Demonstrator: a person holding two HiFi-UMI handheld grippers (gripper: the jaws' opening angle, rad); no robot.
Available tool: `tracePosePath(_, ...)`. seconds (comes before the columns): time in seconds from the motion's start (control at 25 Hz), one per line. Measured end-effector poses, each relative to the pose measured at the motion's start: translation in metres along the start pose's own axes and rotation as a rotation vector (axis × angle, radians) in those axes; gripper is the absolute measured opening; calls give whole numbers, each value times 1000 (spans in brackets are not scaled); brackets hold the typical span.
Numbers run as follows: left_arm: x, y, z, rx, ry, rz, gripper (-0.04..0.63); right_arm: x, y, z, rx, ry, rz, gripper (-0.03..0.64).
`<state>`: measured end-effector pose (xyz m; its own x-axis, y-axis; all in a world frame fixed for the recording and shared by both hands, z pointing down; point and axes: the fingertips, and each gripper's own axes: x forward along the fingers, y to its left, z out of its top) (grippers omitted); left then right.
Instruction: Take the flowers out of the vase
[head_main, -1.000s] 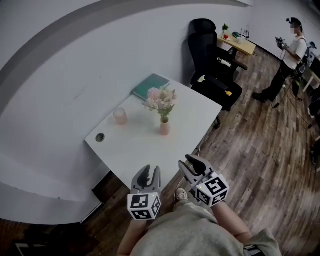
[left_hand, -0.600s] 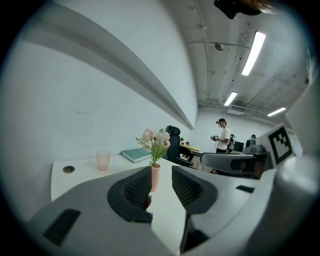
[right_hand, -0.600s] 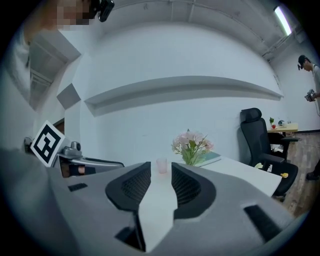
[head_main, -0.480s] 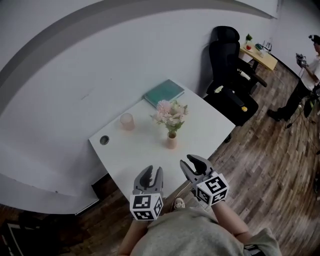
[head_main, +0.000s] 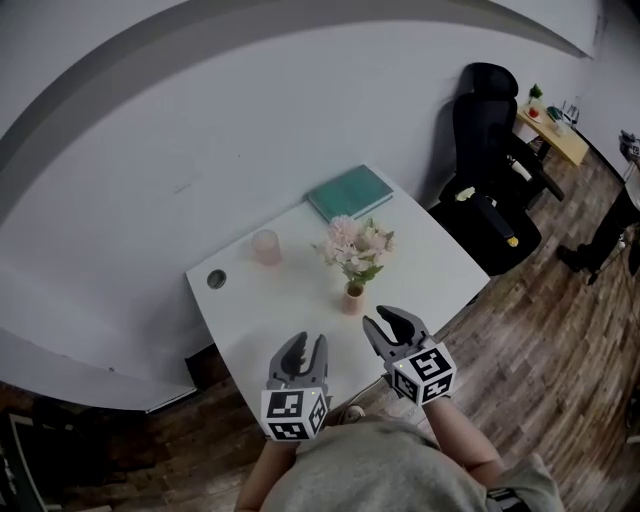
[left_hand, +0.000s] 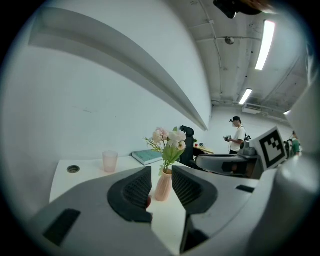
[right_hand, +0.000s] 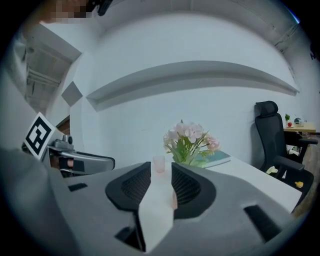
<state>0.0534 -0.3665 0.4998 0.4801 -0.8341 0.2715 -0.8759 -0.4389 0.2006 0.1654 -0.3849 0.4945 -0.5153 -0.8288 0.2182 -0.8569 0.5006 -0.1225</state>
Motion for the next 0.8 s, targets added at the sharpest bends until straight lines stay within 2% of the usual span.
tracePosePath(0.44, 23, 13, -10, -27, 23, 78, 116, 43, -36, -15, -25, 61, 41, 138)
tracePosePath(0.8, 22, 27, -22, -46, 48, 138, 117, 78, -51, -23, -50, 85, 59, 156)
